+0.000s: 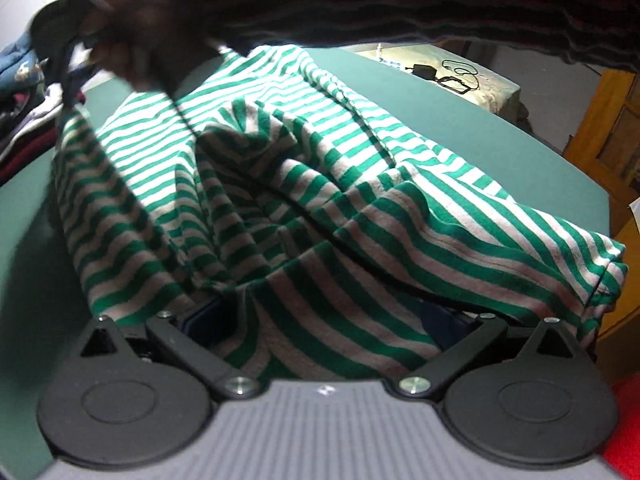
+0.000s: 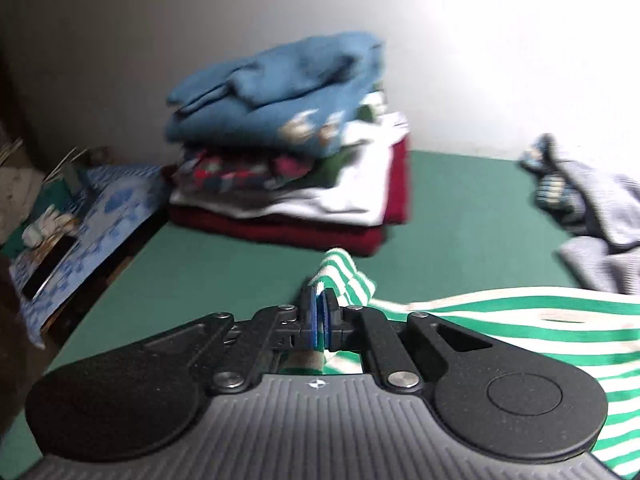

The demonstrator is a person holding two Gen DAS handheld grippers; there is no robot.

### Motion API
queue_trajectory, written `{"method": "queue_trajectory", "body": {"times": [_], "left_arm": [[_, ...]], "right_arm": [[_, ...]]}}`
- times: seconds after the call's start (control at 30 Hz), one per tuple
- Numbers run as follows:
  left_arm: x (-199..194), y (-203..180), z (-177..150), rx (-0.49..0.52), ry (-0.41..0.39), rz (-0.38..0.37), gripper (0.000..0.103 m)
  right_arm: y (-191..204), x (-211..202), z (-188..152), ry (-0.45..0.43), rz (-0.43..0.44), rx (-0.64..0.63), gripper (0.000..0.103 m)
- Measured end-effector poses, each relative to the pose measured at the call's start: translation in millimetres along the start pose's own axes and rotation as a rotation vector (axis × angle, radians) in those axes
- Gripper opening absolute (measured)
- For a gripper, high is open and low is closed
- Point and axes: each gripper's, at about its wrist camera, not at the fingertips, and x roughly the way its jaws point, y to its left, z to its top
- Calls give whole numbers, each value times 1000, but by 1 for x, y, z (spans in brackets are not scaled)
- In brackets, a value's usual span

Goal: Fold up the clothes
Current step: 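Grasp the striped sleeve cuff with the right gripper and lift it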

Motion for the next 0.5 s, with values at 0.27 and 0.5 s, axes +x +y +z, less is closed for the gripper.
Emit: {"method": "queue_trajectory", "body": {"times": [0.27,0.5], "left_arm": [[1,-4,-5,28,-28,8,102],[4,-7,-11,27,-69,28,102]], "right_arm": [[-61,9,-14,30,-74,235,24],[-51,27,-4,-25,16,345,41]]}}
